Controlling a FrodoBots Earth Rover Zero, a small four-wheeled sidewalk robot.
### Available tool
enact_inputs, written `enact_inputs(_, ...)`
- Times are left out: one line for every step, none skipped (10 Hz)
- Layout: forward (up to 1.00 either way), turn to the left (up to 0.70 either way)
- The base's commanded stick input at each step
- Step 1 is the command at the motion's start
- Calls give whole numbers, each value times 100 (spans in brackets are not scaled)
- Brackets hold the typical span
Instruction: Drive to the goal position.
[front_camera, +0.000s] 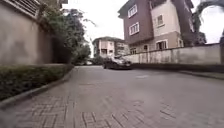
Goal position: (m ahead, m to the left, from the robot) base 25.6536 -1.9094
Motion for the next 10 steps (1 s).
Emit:
enact_inputs(70, 0)
enact_inputs(70, 0)
enact_inputs(70, 0)
enact_inputs(70, 0)
enact_inputs(70, 0)
enact_inputs(70, 0)
enact_inputs(70, 22)
enact_inputs(70, 30)
enact_inputs(70, 21)
enact_inputs(70, 12)
